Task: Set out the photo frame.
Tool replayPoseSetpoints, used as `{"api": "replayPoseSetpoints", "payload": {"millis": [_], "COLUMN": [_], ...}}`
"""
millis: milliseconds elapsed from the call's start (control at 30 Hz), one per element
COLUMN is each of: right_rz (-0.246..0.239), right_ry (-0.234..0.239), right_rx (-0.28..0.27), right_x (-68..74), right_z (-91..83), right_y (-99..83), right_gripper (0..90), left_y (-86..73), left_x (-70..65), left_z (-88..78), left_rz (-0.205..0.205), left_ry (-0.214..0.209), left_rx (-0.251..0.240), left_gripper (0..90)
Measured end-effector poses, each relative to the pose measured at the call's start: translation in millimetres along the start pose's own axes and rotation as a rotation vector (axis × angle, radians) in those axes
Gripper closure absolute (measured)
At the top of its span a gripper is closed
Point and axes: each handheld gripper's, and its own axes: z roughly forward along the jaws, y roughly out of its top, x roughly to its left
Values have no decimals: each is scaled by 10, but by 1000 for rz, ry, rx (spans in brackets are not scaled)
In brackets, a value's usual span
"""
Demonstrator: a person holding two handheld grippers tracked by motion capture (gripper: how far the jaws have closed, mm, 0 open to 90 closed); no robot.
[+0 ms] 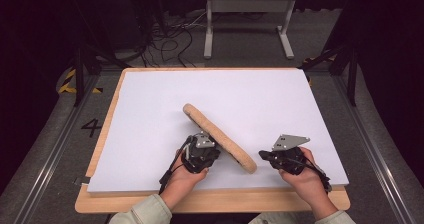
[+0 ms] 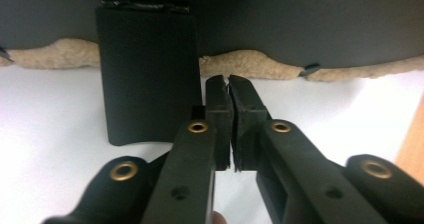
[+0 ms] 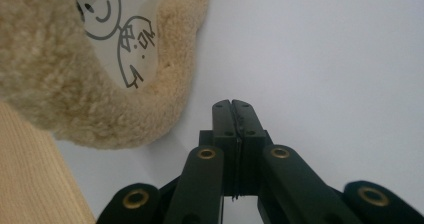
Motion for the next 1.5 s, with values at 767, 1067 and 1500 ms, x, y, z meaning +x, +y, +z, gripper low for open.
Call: {"api": "replayPoseSetpoints", "payload": {"millis": [767,1067,1500], "right_rz": [-2,-7,-27], "right_ry": [-8,-5,17], "right_rx": [-20,-19,-17], "right_x": [-2,7,97], "right_z": [-52,-50,4], "right_y": [22,27,65], "right_gripper": [900,900,900], "left_y": [9,-11,-46], "left_x": [152,342,568], "left_z": [100,38,-43], "left_rz": [-3,-53,-100], "left_ry": [-7,-4,17], "left_rx": [14,11,1], "left_gripper": [899,898,883]}}
